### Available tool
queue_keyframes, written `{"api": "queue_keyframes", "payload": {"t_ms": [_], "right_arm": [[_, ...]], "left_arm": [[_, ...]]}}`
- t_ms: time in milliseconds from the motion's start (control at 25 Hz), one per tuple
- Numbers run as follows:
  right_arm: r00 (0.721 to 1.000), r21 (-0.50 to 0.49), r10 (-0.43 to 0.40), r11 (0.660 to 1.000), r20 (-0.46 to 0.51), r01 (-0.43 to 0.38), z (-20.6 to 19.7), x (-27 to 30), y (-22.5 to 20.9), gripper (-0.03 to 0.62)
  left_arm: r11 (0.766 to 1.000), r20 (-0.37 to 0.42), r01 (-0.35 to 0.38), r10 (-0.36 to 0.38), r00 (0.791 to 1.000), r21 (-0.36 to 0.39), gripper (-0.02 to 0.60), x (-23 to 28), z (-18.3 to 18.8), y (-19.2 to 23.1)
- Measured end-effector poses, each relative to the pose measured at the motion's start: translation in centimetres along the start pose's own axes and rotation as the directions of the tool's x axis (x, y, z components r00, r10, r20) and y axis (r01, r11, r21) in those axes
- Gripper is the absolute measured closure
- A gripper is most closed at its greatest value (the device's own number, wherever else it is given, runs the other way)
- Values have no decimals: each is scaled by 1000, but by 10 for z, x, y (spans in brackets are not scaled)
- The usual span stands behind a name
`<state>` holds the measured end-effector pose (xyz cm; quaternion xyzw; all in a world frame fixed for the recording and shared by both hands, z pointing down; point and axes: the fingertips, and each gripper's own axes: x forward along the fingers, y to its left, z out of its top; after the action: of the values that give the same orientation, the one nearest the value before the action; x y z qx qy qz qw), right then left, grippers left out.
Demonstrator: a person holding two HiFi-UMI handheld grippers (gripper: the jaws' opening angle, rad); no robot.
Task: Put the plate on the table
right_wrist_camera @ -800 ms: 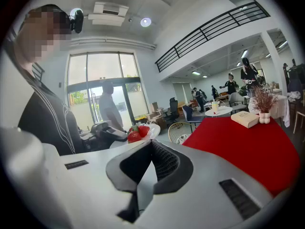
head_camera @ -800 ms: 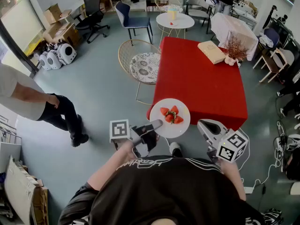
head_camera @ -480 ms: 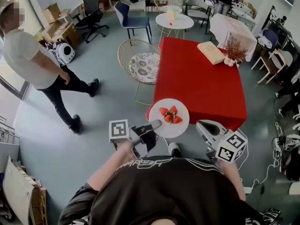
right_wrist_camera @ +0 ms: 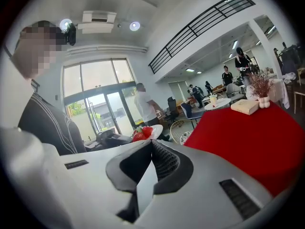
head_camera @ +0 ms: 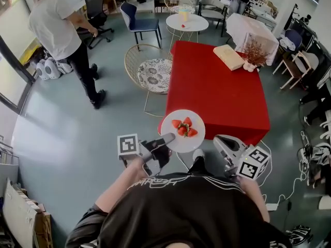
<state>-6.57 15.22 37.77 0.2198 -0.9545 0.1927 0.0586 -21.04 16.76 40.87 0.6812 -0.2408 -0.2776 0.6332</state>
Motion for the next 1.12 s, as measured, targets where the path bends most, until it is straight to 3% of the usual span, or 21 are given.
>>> {"api": "queue_keyframes", "payload": {"t_ms": [360, 1120], "right_arm": [[999, 66, 16, 998, 39, -19, 16, 16, -47, 588], [998, 146, 9, 989, 56, -17, 89, -22, -272, 588]], "left_arm": [[1000, 7, -5, 5, 1000, 4, 557, 36, 30, 5], [998, -4, -50, 50, 999, -25, 557, 266, 78, 26]]}}
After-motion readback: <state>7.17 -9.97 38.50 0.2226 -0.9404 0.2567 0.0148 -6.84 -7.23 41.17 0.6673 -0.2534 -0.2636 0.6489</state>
